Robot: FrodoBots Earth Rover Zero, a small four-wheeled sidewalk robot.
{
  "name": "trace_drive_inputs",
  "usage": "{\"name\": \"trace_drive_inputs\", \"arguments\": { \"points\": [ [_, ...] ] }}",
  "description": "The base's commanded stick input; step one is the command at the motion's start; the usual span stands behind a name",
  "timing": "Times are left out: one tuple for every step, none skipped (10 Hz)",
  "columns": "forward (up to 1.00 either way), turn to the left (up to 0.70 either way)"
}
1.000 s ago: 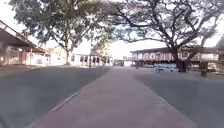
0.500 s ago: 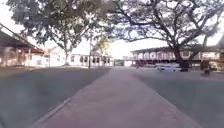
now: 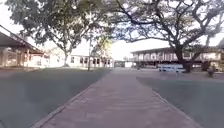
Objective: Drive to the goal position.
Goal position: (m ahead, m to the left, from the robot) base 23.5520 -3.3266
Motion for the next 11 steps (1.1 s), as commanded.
{"name": "trace_drive_inputs", "arguments": {
  "points": [
    [0.70,0.00],
    [0.70,0.00],
    [0.70,0.00],
    [0.70,0.00],
    [0.70,0.00],
    [0.70,0.00],
    [0.70,-0.06],
    [0.70,-0.24],
    [0.70,-0.35],
    [0.70,-0.33],
    [0.70,-0.03]
  ]
}}
